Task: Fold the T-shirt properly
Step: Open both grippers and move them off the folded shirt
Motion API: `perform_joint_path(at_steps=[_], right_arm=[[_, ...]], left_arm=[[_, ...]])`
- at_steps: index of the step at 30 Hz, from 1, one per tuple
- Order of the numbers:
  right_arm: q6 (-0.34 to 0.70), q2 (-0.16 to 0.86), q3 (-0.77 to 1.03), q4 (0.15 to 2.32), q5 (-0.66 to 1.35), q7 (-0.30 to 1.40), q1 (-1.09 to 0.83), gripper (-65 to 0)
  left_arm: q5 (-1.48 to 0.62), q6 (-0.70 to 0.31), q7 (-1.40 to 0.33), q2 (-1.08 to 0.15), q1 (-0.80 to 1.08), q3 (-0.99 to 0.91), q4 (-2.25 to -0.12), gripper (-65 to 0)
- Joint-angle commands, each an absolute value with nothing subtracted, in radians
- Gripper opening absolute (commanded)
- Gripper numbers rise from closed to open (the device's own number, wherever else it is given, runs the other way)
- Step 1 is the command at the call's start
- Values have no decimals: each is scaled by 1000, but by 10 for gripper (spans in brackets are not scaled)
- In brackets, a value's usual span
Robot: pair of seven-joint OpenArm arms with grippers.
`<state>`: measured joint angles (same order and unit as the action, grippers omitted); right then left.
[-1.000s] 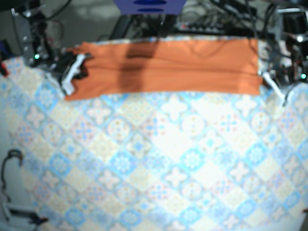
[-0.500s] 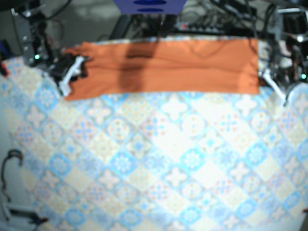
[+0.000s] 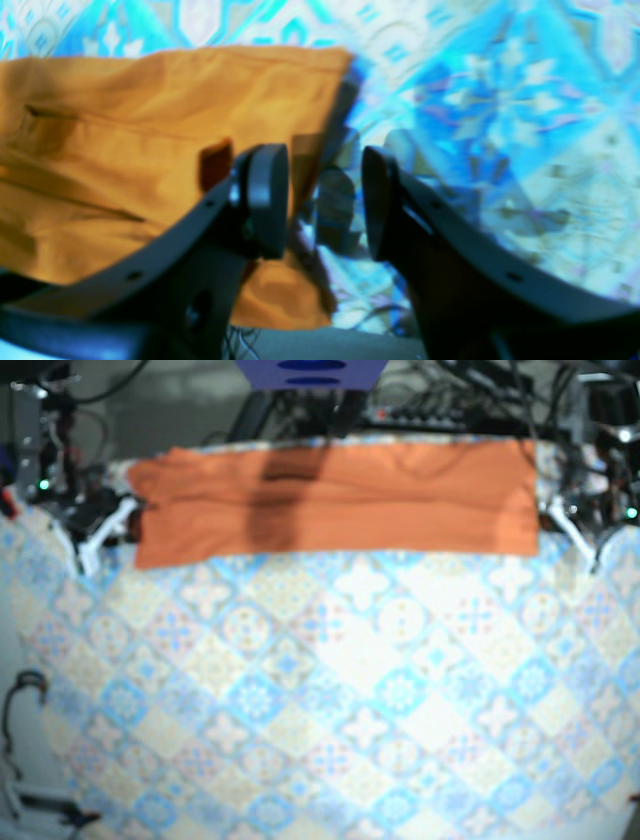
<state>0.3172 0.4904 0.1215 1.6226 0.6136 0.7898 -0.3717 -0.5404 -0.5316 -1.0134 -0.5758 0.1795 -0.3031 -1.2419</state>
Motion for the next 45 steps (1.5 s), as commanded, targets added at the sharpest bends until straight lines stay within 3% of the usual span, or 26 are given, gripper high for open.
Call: perform_joint_path(at_steps=[1,18,23,26,29,33,45], right_arm=[[320,510,157,1639,622,774,-380,-409],[318,507,268,1655,618,765,-418,-409],[318,455,274,1713,450,765,-418,-409],[318,397,272,1755,289,765,-418,-409],[318,318,269,1779,151,765,-418,-409],[318,271,272,1782,105,765,-418,-409],[318,271,303,1782,104,763,-412,-409]], left_arm=[[-550,-535,-1006,-602,180,-315,-1256,-327],[-697,-536,-1216,-604,266,-475,-1253,-326],[-723,-538,-1244,-604,266,-469,-1199,-324],[-725,-538,-1242,-604,262,-466,-1147,-261],[-725,-538,-1239,-604,259,-432,-1138,-145],[-740,-539,-1237,-602,259,-427,-1138,-45],[-782,-564,-1245,-575,200,-426,-1138,-91]])
